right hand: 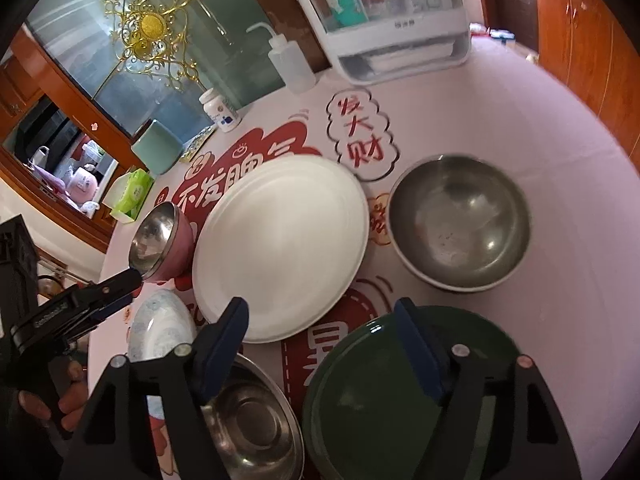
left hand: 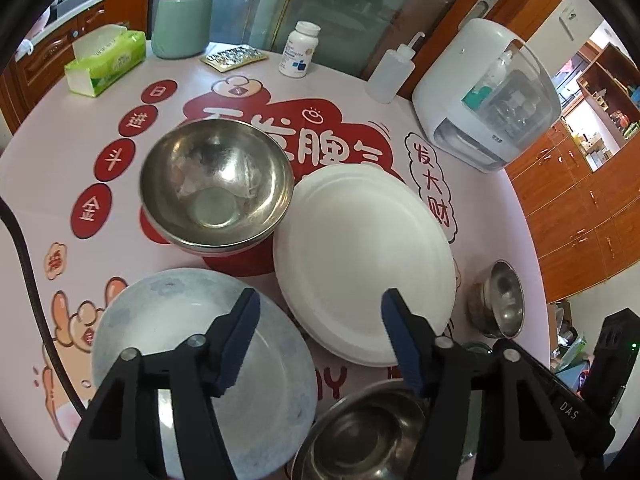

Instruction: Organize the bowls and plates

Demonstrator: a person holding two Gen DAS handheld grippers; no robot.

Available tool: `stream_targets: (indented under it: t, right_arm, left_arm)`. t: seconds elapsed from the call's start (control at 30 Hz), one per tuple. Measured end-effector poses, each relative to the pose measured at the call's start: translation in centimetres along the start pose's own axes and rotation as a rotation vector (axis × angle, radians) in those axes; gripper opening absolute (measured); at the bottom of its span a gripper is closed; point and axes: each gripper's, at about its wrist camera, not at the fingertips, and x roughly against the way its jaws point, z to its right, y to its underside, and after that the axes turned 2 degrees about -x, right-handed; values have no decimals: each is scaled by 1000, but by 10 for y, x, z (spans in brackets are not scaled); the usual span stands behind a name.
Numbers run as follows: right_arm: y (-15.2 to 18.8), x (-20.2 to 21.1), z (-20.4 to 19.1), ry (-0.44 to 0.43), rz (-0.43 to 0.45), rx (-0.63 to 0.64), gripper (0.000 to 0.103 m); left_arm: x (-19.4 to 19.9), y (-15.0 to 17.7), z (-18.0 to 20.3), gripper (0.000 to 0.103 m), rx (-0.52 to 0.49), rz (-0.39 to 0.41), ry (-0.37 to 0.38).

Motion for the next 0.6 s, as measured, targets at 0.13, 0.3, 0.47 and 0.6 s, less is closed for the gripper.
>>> stream_targets:
  t: [0.13,0.3,0.47,0.6]
  right_arm:
    - [-1,-14,8,-17,-15,-20,63]
    - [-2,-29,13,-16,-27,-27,54]
    - [-3,-39,14,-16,-29,-15,48]
    - [-3,-46,14,-10,-35,-8,46]
  left_arm:
    - [-15,-1,0,57,1,-5,-3]
    - [-31,-1,2,53,-2,-6,-8]
    - [-44,-2,2,47,-4,-3,-26]
    - [-54,-2,3,43,-4,-20,-48]
